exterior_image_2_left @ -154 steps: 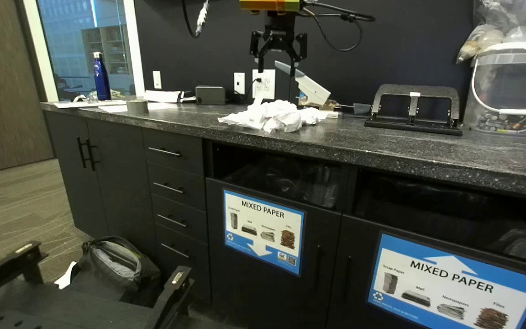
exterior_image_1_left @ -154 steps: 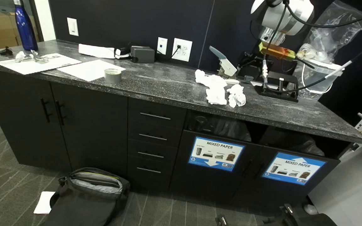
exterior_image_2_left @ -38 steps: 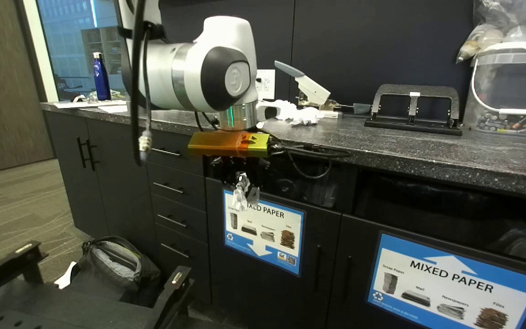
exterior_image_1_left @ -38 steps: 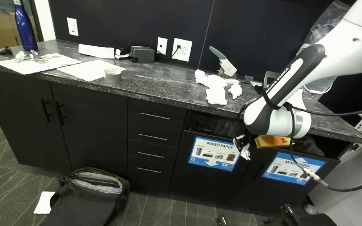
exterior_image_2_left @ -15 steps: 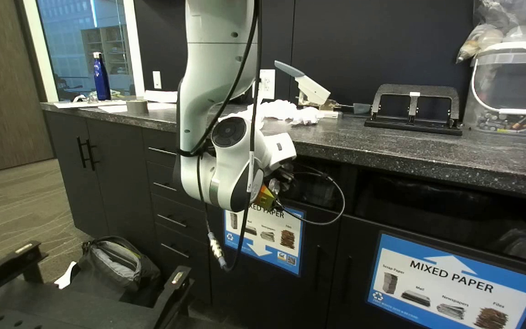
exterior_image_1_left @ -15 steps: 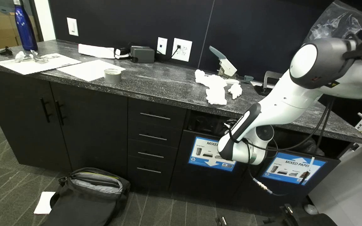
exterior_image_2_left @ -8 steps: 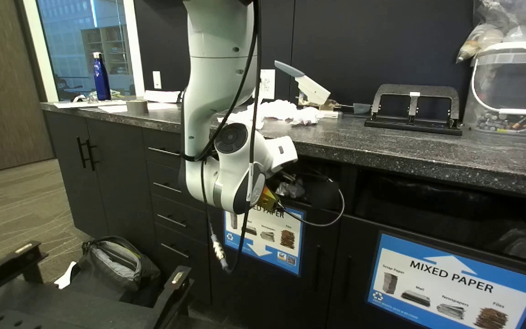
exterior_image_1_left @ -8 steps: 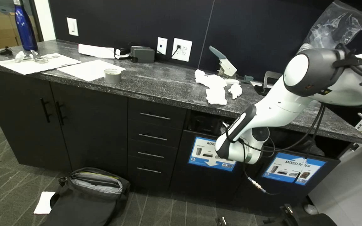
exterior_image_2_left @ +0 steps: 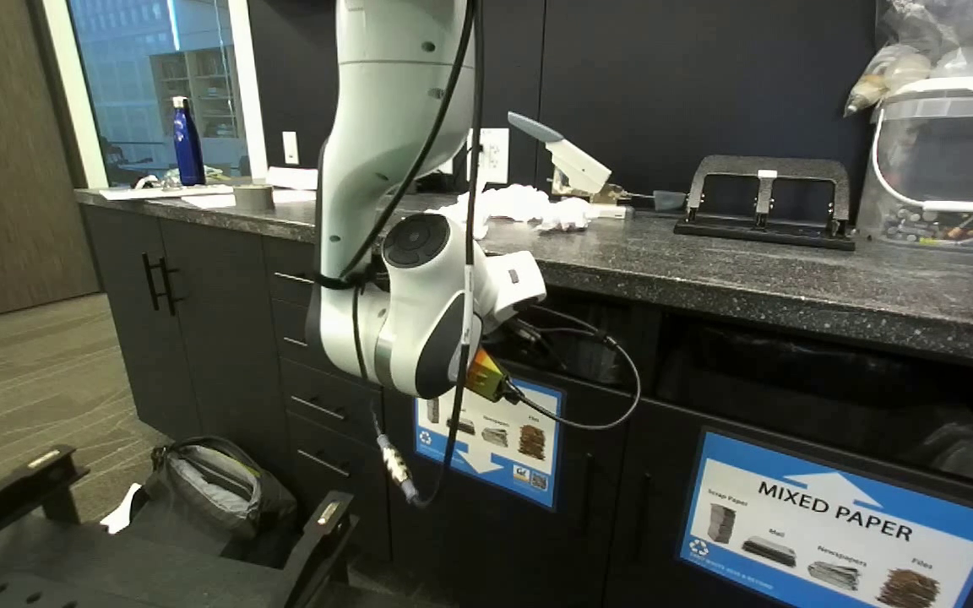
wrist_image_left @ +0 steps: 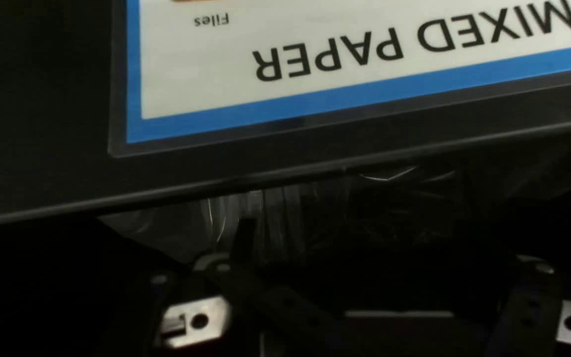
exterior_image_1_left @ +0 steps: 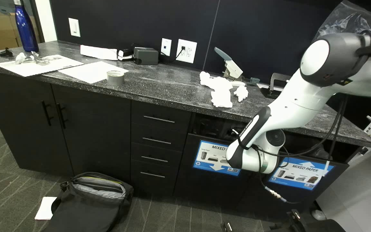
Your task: Put the papers in the bon to the left
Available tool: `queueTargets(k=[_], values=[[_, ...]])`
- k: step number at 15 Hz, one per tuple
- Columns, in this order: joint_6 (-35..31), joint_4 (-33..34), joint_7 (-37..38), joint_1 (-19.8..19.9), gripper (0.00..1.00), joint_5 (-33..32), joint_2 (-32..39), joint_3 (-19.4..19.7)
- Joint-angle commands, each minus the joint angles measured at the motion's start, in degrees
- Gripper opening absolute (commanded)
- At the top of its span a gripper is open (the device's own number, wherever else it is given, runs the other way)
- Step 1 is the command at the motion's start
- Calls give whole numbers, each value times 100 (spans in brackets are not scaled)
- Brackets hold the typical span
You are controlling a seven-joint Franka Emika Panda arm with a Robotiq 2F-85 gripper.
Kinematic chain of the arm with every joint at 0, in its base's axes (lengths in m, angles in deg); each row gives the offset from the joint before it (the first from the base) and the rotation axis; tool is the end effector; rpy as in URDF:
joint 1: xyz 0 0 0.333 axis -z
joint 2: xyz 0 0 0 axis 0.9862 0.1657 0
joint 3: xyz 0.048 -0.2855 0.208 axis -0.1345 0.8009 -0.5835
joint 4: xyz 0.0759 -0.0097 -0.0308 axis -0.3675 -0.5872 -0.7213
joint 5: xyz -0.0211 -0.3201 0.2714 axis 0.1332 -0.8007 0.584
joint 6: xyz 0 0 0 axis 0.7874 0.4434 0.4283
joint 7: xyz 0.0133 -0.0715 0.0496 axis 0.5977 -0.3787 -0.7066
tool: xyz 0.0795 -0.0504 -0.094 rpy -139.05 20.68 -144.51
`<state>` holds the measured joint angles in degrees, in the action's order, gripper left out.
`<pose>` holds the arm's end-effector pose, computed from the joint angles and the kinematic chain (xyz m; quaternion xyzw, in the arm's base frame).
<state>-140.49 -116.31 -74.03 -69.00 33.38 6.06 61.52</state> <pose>0.6050 -0.1183 0.0192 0.8807 -0.1764 0.4395 0.0095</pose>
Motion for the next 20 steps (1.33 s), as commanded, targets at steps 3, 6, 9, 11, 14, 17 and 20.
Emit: queueTargets(k=[3,6,9,11,14,17,20], values=[[-63,-2012,-68,129,100,-702,-1590,76],[1148,-2691,76,403,100,-1488,-2532,-34],[2587,-3140,177,777,100,-2016,-3448,-301],[3563,-3078,204,1100,100,-2096,-3803,-634],[5042,-2504,236,1806,100,-2087,-4069,-1468],[6465,-1606,-156,2390,100,-1390,-4174,-2285],[7532,-456,-634,1372,100,-363,-4178,-1364]])
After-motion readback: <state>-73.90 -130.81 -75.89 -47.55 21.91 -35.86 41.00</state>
